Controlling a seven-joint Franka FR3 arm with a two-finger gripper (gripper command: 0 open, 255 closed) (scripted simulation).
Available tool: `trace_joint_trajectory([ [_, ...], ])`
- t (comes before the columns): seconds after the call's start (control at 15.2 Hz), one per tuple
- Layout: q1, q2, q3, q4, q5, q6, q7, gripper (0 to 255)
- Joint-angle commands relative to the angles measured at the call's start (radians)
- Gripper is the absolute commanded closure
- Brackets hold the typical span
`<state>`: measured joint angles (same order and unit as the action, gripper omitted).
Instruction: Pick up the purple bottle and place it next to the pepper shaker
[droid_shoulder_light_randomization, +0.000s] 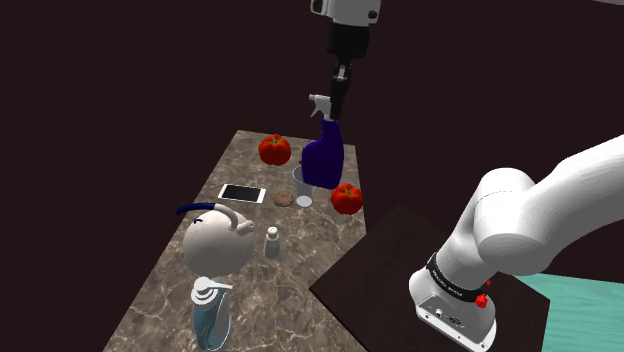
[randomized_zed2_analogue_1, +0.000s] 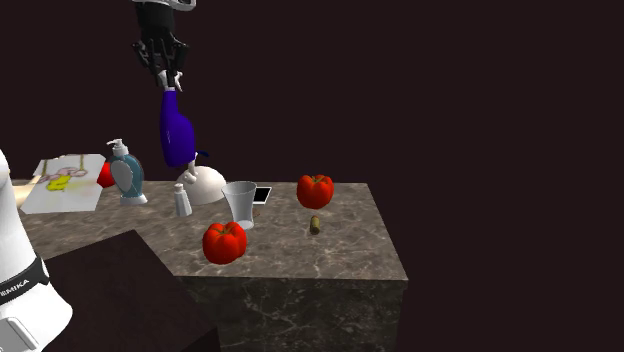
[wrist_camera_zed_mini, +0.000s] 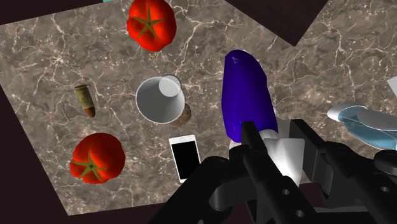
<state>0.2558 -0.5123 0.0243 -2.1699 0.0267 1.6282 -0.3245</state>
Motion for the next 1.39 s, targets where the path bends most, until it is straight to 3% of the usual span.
trace_joint_trajectory([
  [0.0,0.001,-0.006,0.002,-0.035,0.001,0.030,0.001,255],
  [1.32,0.002,0.008,0.005,-0.294,0.004,0.303,-0.003,255],
])
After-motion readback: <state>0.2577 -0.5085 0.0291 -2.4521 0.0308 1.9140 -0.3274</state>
